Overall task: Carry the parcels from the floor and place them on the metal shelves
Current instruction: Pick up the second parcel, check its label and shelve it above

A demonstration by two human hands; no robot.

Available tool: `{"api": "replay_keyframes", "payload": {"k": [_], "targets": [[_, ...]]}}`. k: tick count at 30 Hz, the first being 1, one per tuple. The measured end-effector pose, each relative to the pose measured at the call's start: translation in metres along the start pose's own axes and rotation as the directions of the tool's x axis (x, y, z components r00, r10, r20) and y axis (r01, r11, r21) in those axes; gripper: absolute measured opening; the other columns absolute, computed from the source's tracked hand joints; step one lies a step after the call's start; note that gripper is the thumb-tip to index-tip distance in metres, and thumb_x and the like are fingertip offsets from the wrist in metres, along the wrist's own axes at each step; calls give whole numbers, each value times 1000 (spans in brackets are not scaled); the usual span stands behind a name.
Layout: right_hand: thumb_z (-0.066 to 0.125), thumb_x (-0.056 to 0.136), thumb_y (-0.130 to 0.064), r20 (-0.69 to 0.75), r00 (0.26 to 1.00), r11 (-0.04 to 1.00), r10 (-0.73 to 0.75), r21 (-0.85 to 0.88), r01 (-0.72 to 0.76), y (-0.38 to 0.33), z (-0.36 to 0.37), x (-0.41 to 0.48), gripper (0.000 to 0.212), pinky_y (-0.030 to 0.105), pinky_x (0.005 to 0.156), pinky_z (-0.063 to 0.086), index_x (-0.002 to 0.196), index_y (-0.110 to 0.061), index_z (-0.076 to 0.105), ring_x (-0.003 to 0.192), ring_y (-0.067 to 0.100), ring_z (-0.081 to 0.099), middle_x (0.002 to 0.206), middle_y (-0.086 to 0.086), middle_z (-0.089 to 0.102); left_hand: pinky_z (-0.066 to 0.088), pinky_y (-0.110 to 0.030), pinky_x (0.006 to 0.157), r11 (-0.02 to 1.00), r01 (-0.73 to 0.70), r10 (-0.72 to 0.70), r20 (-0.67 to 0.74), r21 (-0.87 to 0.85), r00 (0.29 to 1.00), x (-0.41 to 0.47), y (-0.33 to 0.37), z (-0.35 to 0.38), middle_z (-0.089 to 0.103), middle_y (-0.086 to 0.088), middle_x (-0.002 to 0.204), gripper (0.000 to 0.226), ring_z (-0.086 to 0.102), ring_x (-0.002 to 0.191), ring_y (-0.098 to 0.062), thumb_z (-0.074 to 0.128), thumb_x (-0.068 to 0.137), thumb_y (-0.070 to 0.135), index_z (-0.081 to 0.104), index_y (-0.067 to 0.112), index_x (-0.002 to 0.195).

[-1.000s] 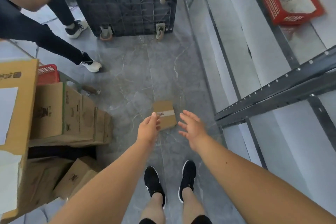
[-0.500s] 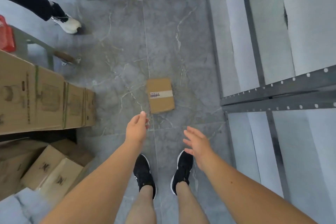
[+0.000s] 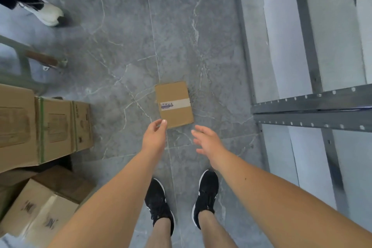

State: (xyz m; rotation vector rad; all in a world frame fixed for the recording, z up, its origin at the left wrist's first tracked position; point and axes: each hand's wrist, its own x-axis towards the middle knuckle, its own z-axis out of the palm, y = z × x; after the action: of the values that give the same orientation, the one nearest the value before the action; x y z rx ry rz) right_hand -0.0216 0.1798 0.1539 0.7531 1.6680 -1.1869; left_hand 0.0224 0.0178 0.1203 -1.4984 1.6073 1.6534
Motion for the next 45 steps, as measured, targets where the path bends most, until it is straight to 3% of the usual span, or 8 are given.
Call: {"api": "replay_keyframes", "payload": {"k": [3, 10, 15, 19, 24, 26, 40, 45], "targets": [[60, 107, -29, -7, 1000, 1000, 20, 2, -20, 1, -1, 28, 53, 46, 111, 47, 157, -18, 47, 137, 26, 55, 142, 2, 56, 52, -46, 101, 1000, 13, -13, 2, 8, 1000, 26, -5, 10, 64, -7, 143, 46, 63, 130, -30, 55, 107, 45, 57, 21, 146], [60, 106, -27, -45, 998, 999, 35, 5, -35, 10, 1, 90, 43, 45, 105, 49, 148, -17, 54, 134, 27, 57, 139, 6, 60, 43, -25, 64, 996, 7, -6, -10, 84, 1000, 83, -24, 27, 58, 0, 148, 54, 61, 116, -23, 53, 108, 45, 46, 23, 157], [62, 105, -26, -59, 998, 999, -13, -36, 11, 18, 2, 128, 45, 39, 97, 47, 148, -15, 55, 125, 20, 57, 131, 1, 59, 40, -30, 89, 989, -2, 8, -44, 146, 999, 114, -39, 29, 51, -4, 159, 59, 58, 127, -27, 53, 108, 44, 39, 24, 162], [66, 103, -27, -59, 996, 993, -72, -95, 66, 21, 6, 161, 53, 39, 111, 44, 152, -14, 51, 138, 23, 54, 153, 7, 56, 37, -30, 94, 992, 12, -4, -70, 123, 998, 142, -50, 36, 48, -6, 162, 59, 52, 142, -28, 53, 108, 44, 40, 23, 162], [64, 103, -13, -72, 988, 983, -139, -129, 129, 18, 13, 194, 51, 22, 95, 38, 152, -6, 49, 120, 13, 53, 153, 11, 55, 40, -39, 115, 995, 17, -10, -67, 99, 998, 172, -69, 45, 46, -8, 165, 65, 49, 147, -31, 56, 106, 47, 36, 23, 164], [66, 101, -14, -69, 984, 975, -163, -167, 149, 19, 14, 207, 59, 22, 96, 37, 156, -7, 45, 131, 17, 54, 157, 11, 53, 38, -43, 122, 996, -6, 15, -93, 90, 996, 181, -75, 50, 39, -8, 169, 70, 43, 152, -32, 58, 105, 46, 32, 24, 166], [77, 92, -23, -66, 972, 960, -224, -188, 208, 14, 26, 269, 92, 41, 121, 38, 167, -17, 24, 149, 29, 45, 168, 10, 38, 35, -40, 119, 991, -97, 85, -119, -98, 989, 224, -59, 69, 36, -4, 171, 72, 41, 153, -29, 58, 106, 44, 24, 29, 168], [76, 63, -33, -89, 963, 959, -255, -154, 240, 23, 29, 285, 82, 44, 106, 55, 142, -14, 62, 122, 31, 69, 135, 10, 70, 40, -36, 115, 981, -146, 136, -90, -124, 987, 229, -68, 72, 48, 2, 164, 69, 51, 144, -24, 61, 105, 37, 30, 35, 166]]}}
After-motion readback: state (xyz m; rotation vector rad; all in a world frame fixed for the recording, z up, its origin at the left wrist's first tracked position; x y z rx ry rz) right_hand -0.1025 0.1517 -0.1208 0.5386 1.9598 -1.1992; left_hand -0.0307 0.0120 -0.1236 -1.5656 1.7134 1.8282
